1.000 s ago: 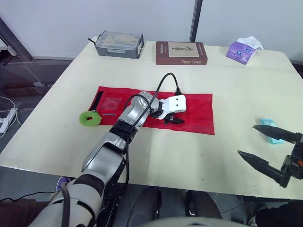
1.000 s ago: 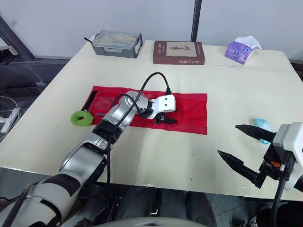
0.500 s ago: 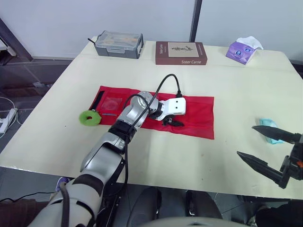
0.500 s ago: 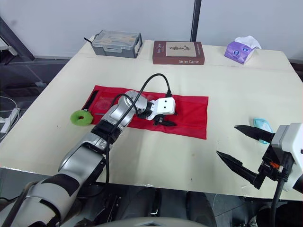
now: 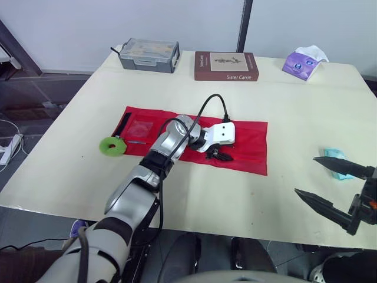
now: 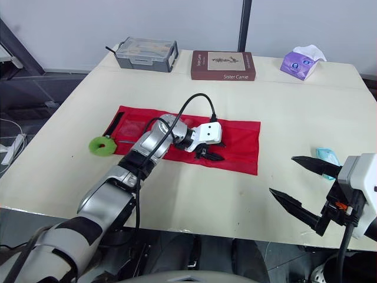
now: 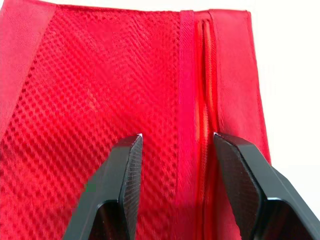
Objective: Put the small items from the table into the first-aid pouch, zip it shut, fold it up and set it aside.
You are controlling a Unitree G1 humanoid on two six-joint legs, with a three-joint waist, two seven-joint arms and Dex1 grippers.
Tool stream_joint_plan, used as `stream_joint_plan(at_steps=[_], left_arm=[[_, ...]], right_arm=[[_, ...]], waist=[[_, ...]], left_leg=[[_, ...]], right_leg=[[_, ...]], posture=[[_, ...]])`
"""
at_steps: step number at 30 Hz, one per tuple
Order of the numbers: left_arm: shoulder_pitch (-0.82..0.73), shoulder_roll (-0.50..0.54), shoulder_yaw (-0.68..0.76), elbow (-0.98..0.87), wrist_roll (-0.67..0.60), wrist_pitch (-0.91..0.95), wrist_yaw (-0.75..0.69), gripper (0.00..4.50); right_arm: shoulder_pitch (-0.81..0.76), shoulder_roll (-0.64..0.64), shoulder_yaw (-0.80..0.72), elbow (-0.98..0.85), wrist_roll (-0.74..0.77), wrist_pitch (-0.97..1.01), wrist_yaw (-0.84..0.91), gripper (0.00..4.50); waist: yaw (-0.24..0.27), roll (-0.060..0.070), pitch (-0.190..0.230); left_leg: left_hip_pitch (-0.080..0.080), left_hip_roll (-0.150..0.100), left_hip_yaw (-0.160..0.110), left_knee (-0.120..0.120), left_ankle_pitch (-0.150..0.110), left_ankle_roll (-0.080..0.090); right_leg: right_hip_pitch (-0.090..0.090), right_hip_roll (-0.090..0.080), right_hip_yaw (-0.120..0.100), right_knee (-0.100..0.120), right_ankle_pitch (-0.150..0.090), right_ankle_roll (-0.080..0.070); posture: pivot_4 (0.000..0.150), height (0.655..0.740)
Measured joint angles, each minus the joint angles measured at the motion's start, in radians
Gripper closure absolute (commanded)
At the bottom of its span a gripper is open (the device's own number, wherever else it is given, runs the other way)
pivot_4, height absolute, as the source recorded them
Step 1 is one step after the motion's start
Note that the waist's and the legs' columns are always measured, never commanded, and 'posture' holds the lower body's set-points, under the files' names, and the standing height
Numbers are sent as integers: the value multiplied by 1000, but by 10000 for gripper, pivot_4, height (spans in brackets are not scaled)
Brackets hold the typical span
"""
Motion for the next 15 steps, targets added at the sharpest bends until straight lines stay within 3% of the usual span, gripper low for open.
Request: stream_joint_plan(at_steps=[12, 15], left_arm=[[17, -8, -43, -28, 108, -124, 140, 21127], [51, 5, -49, -78, 124, -130, 163, 32932]], right_arm=[[16, 4, -4, -9, 3, 0, -17, 0], [21, 7, -4, -13, 4, 0, -19, 0]], waist=[[0, 0, 0], [-1, 0, 0]], left_leg=[[0, 0, 0, 0, 0, 0], [0, 0, 0, 0, 0, 0]], right_leg=[[0, 0, 0, 0, 0, 0], [0, 0, 0, 0, 0, 0]], posture=[[1500, 7400], [1500, 7400]])
